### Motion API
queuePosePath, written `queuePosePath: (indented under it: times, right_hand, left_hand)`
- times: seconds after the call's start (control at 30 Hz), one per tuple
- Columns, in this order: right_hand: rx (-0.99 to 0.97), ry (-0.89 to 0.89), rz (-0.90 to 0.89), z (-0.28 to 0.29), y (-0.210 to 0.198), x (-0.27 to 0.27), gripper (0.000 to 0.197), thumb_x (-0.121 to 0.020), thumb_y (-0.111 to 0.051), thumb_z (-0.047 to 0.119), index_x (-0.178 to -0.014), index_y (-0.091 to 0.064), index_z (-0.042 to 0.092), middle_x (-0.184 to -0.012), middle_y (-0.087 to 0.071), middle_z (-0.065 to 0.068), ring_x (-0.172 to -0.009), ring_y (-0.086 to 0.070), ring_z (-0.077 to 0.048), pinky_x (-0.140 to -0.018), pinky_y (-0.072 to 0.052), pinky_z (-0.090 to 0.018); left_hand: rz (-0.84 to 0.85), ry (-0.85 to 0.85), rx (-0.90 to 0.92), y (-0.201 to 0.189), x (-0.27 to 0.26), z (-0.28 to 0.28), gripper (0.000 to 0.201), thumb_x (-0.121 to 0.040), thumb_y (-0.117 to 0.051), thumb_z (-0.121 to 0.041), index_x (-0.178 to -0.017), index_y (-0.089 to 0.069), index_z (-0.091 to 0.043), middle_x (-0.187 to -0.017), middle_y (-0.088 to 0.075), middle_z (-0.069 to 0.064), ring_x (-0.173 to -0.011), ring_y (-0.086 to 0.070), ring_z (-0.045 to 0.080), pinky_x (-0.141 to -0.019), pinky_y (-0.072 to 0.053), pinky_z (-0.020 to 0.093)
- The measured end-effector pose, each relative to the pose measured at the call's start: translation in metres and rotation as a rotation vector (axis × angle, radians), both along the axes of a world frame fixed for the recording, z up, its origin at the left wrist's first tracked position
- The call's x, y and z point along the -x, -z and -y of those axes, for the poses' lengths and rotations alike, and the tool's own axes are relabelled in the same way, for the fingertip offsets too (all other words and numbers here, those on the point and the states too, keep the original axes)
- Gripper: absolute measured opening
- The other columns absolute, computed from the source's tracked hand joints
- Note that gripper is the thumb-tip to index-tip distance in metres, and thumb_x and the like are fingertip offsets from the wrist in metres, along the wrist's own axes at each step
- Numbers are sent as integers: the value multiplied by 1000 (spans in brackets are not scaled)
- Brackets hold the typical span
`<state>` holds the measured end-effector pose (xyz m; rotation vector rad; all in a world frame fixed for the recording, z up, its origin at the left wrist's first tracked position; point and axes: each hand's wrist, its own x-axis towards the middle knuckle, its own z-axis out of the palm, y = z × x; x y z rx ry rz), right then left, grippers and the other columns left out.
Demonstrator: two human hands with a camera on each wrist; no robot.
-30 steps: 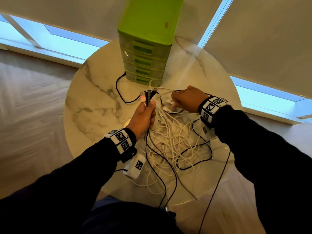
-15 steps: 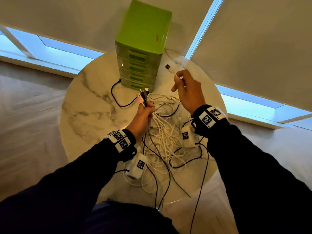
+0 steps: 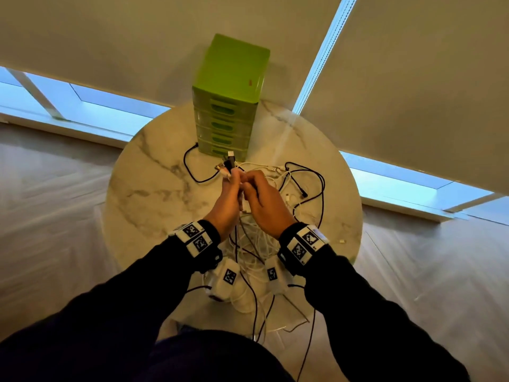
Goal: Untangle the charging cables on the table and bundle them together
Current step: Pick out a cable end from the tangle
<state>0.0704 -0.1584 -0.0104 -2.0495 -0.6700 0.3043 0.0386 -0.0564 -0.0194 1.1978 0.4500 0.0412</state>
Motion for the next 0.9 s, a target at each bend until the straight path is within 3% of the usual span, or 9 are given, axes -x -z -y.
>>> queuePosePath:
  times: [0.07,0.17,0.23,0.33,0.43,0.57,0.73,0.83,0.9]
  right_hand:
    - [-47,33,22,0,0,7,16,-108,-39,22,-119,-49,15,-100,-64,6,-84,-61,1,-69,-45,-14]
    - [-123,81,25,-2,-3,18,9,-108,-39,17,-115,-45,14,-94,-56,16,-80,-59,4,-68,-44,-11]
    - [-169,125,27,-3,-3,23,2,-107,-39,14,-109,-40,15,-88,-54,16,-74,-56,5,-64,-45,-13]
    - [-169,175,50,-3,-2,25,4,-107,-41,16,-106,-37,17,-81,-52,12,-68,-55,-1,-60,-45,-20]
    - [-131,146,25,-1,1,27,4,-107,-40,20,-107,-36,20,-83,-59,2,-71,-61,-14,-62,-49,-31]
    - [-141,119,-18,0,3,29,5,-108,-40,20,-110,-35,18,-80,-62,-1,-68,-60,-15,-60,-48,-30]
    - [-55,38,-79,20,28,29,28,-108,-37,37,-94,-52,17,-73,-55,8,-66,-50,-8,-65,-44,-33]
    - [14,-7,-127,37,47,30,33,-108,-38,35,-89,-55,13,-70,-51,8,-64,-46,-3,-67,-39,-22]
    - [91,-15,-127,46,58,27,32,-107,-39,36,-88,-56,17,-68,-52,10,-62,-46,-4,-67,-38,-20]
  left_hand:
    - [2,12,-31,-5,4,1,55,-109,-15,-41,-140,-36,0,-90,-52,25,-102,-49,38,-82,-49,45]
    - [26,75,-75,-10,8,0,66,-102,-16,-55,-142,-36,-6,-103,-59,8,-108,-59,29,-96,-48,43]
    - [45,92,-112,-6,9,-3,77,-93,-19,-66,-141,-36,-8,-109,-56,11,-95,-62,15,-88,-49,32]
    - [44,106,-187,-3,8,-4,77,-96,-17,-68,-138,-37,-7,-100,-44,7,-74,-42,7,-74,-40,23]
    - [64,128,-242,-1,8,-4,68,-98,-19,-66,-117,-46,-7,-86,-50,1,-73,-48,6,-78,-43,27]
    - [87,107,-259,5,10,-6,70,-101,-23,-61,-125,-45,1,-82,-49,-10,-72,-50,-1,-82,-43,31]
    - [102,-29,-207,-7,-2,-21,50,-96,-23,-70,-85,-44,-25,-76,-45,-6,-64,-40,11,-65,-39,33]
    - [103,-80,-33,-21,-12,-36,52,-102,-23,-63,-93,-48,-18,-69,-39,-5,-59,-49,12,-63,-50,35]
    - [143,-131,61,-33,-19,-49,64,-101,-22,-64,-115,-49,-8,-68,-32,-6,-53,-38,9,-51,-42,27]
